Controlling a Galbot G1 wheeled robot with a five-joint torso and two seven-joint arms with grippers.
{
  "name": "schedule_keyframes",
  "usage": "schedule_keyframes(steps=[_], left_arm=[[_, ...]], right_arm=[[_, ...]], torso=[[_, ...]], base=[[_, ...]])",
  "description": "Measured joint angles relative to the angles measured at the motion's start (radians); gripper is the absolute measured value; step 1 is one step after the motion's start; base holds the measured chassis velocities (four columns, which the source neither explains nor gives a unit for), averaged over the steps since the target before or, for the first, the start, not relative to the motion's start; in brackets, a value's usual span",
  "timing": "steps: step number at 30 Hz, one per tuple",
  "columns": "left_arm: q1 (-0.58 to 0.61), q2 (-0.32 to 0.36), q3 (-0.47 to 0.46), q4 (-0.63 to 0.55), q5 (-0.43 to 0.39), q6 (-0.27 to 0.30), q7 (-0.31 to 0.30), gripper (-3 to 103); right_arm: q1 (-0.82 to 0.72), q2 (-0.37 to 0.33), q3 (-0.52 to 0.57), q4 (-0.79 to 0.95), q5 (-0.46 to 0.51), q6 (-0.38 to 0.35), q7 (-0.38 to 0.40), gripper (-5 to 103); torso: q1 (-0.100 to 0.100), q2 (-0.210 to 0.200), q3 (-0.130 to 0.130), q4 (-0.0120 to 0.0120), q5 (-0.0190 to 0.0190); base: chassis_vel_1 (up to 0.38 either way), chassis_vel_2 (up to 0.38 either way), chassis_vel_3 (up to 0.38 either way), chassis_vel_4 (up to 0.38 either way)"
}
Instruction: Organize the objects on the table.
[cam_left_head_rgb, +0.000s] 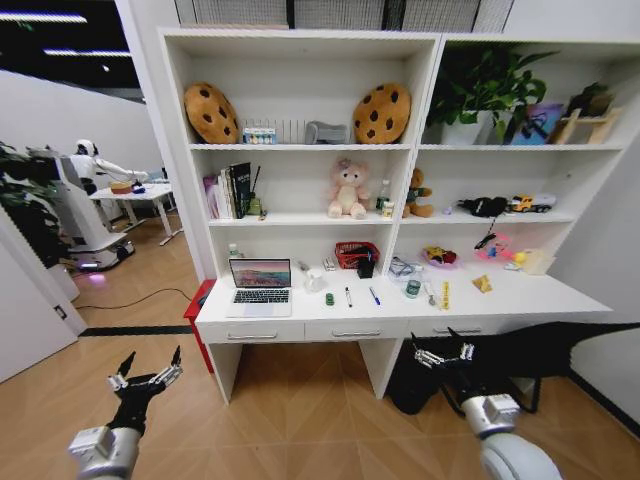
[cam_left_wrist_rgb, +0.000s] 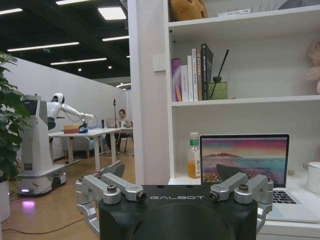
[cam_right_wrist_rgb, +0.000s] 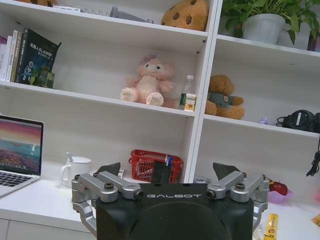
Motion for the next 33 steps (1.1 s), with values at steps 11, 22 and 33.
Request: schedule_keyframes(steps=[11,22,33], left_arm=[[0.001,-0.011,0.005,0.0,0.007,0.0,0.0,100],[0.003,-0.015,0.004,-0.006,0.008,0.0,-0.002,100],[0.004,-0.02,0.006,-0.007,0.01,0.0,-0.003,100]], right_arm=[[0.003,-0.002,-0.001,-0.007,0.003,0.002,-0.002,100],[0.004,0.0,-0.003,-0.011,0.002,0.003,-0.002,100],[0.001,0.003,-0.004,-0.017,0.004,0.007,-0.001,100]], torso=[[0.0,0.0,0.0,0.0001,0.0002],[0.0,0.0,0.0,0.0001,0.0],[0.0,0.0,0.0,0.0001,0.0004]], base=[[-0.092,0.098,0.108,-0.098],[-0.13,0.133,0.14,-0.148],[-0.141,0.145,0.154,-0.156]])
